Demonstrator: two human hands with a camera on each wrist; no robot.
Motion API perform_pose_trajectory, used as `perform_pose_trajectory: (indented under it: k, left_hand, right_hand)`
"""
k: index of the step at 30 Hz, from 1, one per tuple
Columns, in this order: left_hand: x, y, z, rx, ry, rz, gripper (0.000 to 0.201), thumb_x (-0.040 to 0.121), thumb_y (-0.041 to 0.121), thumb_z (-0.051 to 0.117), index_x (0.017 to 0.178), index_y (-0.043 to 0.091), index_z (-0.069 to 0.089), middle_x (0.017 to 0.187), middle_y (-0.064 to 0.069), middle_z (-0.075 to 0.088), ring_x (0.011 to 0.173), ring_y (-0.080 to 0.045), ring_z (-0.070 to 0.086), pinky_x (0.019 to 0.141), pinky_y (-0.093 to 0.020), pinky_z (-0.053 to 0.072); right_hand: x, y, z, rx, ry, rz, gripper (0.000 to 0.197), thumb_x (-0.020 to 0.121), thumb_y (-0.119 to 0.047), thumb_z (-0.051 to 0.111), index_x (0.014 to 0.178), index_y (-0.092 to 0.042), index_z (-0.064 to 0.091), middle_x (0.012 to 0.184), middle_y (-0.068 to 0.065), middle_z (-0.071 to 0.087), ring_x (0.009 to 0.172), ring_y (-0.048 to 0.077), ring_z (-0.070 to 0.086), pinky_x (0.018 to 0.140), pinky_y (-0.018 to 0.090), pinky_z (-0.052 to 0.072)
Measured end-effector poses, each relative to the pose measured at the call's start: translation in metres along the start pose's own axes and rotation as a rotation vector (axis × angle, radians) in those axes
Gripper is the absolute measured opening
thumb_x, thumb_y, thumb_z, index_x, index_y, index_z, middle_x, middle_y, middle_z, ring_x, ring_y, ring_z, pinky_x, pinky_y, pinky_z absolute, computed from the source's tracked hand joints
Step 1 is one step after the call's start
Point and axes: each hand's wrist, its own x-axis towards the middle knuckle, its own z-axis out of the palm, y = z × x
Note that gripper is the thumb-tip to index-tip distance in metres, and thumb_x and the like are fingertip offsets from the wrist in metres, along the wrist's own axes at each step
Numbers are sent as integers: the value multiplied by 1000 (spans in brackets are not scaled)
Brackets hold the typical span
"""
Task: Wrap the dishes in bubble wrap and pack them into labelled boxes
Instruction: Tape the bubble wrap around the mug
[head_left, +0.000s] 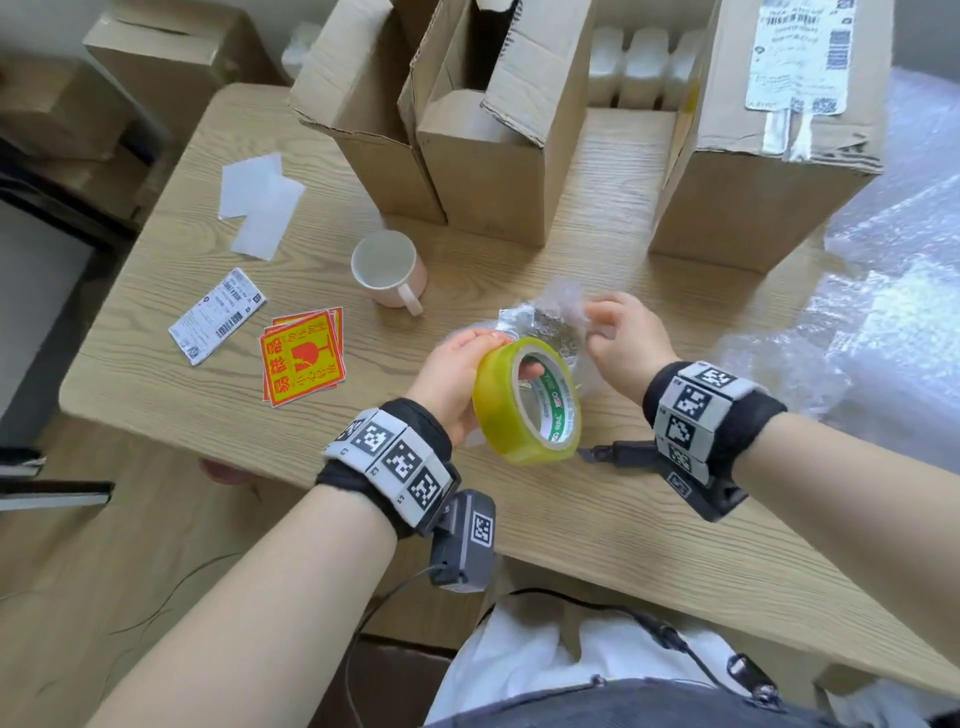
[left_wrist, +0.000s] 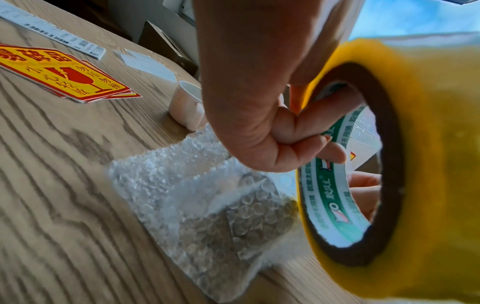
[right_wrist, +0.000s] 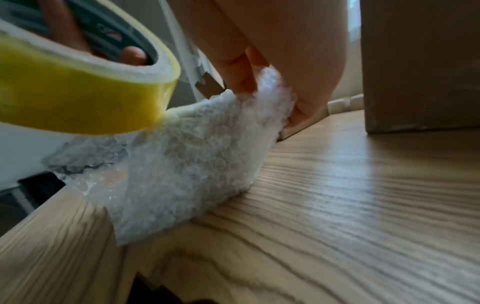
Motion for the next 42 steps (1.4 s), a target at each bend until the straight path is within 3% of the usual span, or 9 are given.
perform_pose_trajectory:
  k: [7, 12, 16, 21, 25, 32, 36, 39, 42]
  left_hand:
    - [1, -8, -3, -21, -16, -3, 9, 96, 8, 49, 91, 6, 55, 76, -16, 70, 63, -22, 69, 59, -28, 57]
    - [-10, 7, -10, 62, -33, 26, 11, 95, 7, 50, 87, 6, 56, 73, -14, 68, 59, -21, 68, 50, -23, 52]
    - [-8, 26, -10, 470, 15, 95, 12, 90, 10, 59, 78, 11, 61, 72, -8, 62, 63, -19, 58, 55, -23, 48]
    - [5, 45, 10, 1012, -42, 99, 13, 88, 22, 63, 76, 17, 63, 63, 3, 52, 48, -6, 48, 39, -12, 35]
    - [18, 54, 26, 1151, -54, 99, 10, 89, 23, 60, 87, 15, 66, 64, 1, 50, 53, -12, 46, 38, -12, 34]
    - [27, 61, 36, 1195, -68, -26, 31, 91, 27, 59, 108, 2, 66, 82, -11, 59, 76, -26, 56, 70, -34, 47]
    - [24, 58, 31, 1007, -39, -119, 44, 84, 46, 66, 106, 8, 66, 85, -9, 64, 70, -20, 60, 65, -27, 53]
    - [15, 57, 23, 887, -146, -125, 45, 82, 42, 69, 110, 7, 66, 84, -4, 66, 70, -15, 62, 59, -21, 53]
    - [5, 57, 9, 777, -259, -79, 35, 86, 32, 67, 111, 8, 66, 84, 0, 70, 75, -12, 65, 68, -26, 54]
  right_hand:
    - [-14, 1, 11, -56, -30, -398, 31, 90, -7, 55, 117, -15, 68, 132, 1, 57, 121, 19, 54, 105, 29, 39]
    - [-9, 0, 3, -102, -158, -282, 37, 91, -12, 42, 120, -18, 65, 142, -4, 45, 127, 14, 45, 108, 27, 31]
    - [-8, -14, 1, -135, -172, -354, 54, 80, -31, 26, 99, -12, 72, 121, 3, 54, 111, 24, 42, 96, 27, 29]
    - [0, -26, -5, 354, -195, 2, 48, 74, -38, 35, 93, -7, 66, 95, 2, 63, 84, 11, 51, 75, 28, 35]
    - [1, -30, -11, 513, -172, 175, 43, 93, -47, 46, 83, -11, 67, 99, 7, 65, 78, 11, 53, 68, 25, 39]
    - [3, -25, -5, 359, -142, 127, 19, 89, -29, 63, 91, -14, 73, 89, -1, 66, 70, 1, 51, 70, 23, 42]
    - [4, -31, -4, 258, -87, 140, 22, 91, -24, 58, 89, -8, 71, 75, 4, 60, 69, 13, 51, 67, 28, 42]
    - [4, -34, -1, 163, -45, 130, 26, 90, -16, 53, 66, -10, 61, 54, -1, 45, 52, 11, 38, 49, 22, 30]
    - [5, -35, 3, 116, -21, 120, 23, 91, -20, 57, 72, -13, 67, 54, -5, 49, 52, 8, 42, 42, 12, 29]
